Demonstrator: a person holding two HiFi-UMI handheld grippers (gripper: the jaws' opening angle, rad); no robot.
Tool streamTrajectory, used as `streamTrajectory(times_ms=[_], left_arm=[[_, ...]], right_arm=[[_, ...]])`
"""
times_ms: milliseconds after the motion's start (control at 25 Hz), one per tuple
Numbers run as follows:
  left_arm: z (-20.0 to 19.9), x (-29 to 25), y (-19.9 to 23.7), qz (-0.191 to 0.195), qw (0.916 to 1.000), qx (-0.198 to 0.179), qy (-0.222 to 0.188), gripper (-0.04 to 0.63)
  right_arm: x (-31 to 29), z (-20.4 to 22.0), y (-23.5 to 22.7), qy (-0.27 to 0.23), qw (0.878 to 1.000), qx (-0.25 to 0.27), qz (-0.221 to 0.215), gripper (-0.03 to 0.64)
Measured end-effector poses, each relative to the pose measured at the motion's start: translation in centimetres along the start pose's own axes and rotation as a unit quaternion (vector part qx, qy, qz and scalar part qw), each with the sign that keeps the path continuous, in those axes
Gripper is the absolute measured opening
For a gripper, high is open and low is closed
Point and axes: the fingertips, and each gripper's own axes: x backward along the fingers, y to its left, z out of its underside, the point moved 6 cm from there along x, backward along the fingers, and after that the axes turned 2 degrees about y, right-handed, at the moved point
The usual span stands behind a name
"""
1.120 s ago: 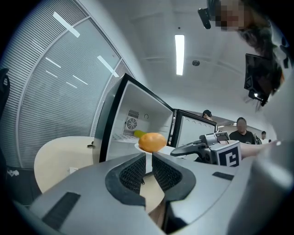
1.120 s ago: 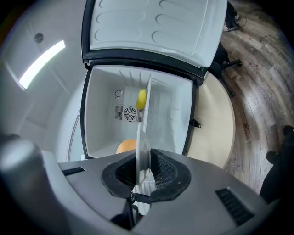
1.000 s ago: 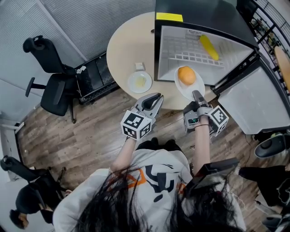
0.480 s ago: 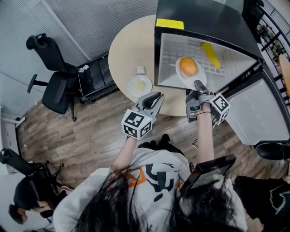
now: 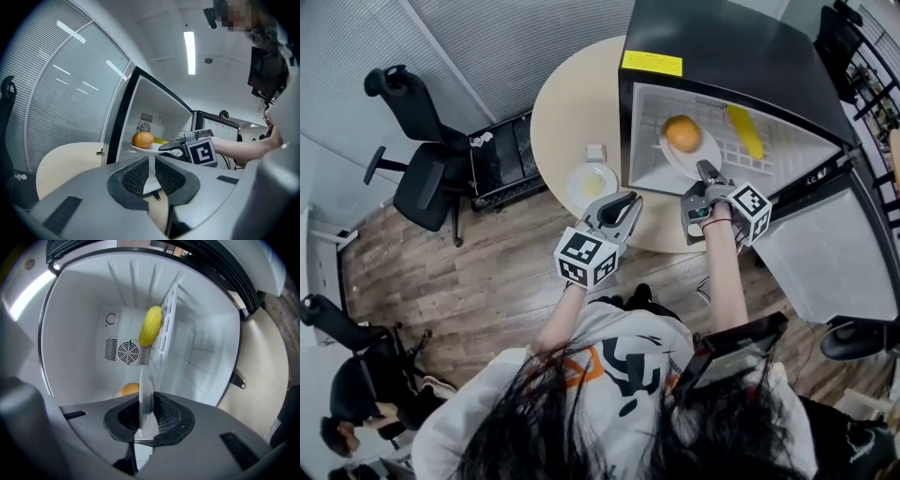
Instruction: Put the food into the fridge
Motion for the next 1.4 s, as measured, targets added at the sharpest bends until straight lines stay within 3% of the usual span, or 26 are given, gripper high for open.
streamTrajectory(times_ms=[240,720,880,1000,1400], left_arm=[[0.1,-0.8,0.5,-0.01,0.9999,0.0,0.003,0.049],[0.4,-2.2,0.9,-0.011,0.9999,0.004,0.013,0.049],[0.6,-2.6,0.7,-0.006,0.9999,0.003,0.014,0.049],[0.6,-2.6,0.8,-0.008,0.9999,0.005,0.015,0.049],[0.5,-2.3,1.5,-0.016,0.9998,0.008,0.012,0.049]], right_arm=[[-1.3,0.5,0.2,0.009,1.0,-0.026,0.0,0.04],[-2.4,0.1,0.5,0.032,0.999,-0.011,-0.033,0.044],[-2.7,-0.7,0.8,0.039,0.997,0.024,-0.058,0.158],[-2.5,-0.6,1.2,0.041,0.997,0.049,-0.049,0.229],[0.1,-1.2,-0.2,0.006,0.998,0.06,-0.033,0.234]])
